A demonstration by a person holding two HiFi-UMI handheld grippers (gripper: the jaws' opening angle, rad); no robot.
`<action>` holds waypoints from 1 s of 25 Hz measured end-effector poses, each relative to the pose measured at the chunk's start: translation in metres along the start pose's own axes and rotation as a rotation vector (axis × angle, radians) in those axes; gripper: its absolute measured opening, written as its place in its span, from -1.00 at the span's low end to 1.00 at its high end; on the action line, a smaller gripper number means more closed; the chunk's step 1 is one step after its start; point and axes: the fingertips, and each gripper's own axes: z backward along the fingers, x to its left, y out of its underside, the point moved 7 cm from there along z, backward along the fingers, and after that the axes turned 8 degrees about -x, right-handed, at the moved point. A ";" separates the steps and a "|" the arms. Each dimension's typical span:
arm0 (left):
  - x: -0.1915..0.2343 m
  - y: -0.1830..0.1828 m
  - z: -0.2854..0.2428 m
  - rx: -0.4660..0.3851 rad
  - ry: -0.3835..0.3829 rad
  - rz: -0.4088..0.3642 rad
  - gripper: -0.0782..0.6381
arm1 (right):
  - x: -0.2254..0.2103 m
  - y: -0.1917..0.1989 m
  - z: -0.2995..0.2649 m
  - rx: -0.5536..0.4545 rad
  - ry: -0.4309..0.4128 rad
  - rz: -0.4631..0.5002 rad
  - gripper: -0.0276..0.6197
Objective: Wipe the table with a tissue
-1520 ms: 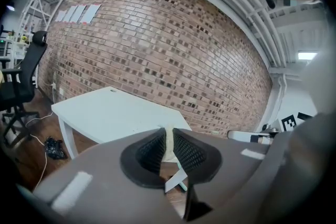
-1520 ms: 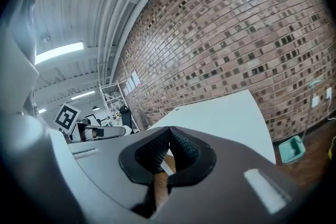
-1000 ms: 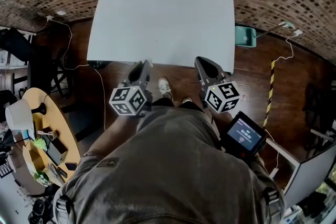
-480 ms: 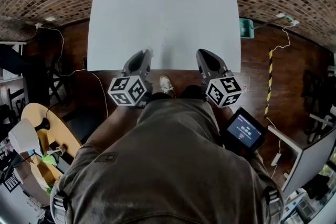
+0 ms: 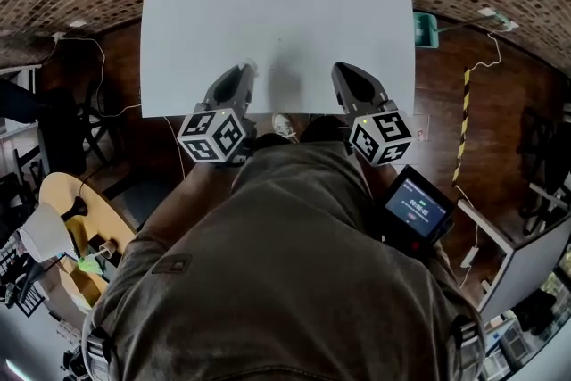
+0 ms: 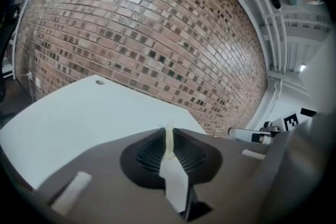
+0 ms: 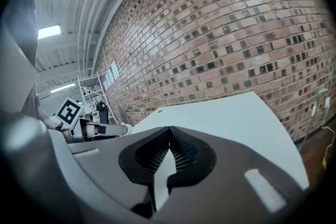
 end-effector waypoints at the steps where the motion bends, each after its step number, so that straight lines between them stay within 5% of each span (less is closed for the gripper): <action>1: 0.001 0.001 -0.003 0.006 -0.009 0.003 -0.67 | -0.003 0.001 -0.004 0.008 -0.007 -0.003 -0.89; 25: 0.024 0.029 -0.138 0.195 -0.130 -0.005 -0.67 | -0.085 0.006 -0.065 0.133 -0.056 -0.112 -0.89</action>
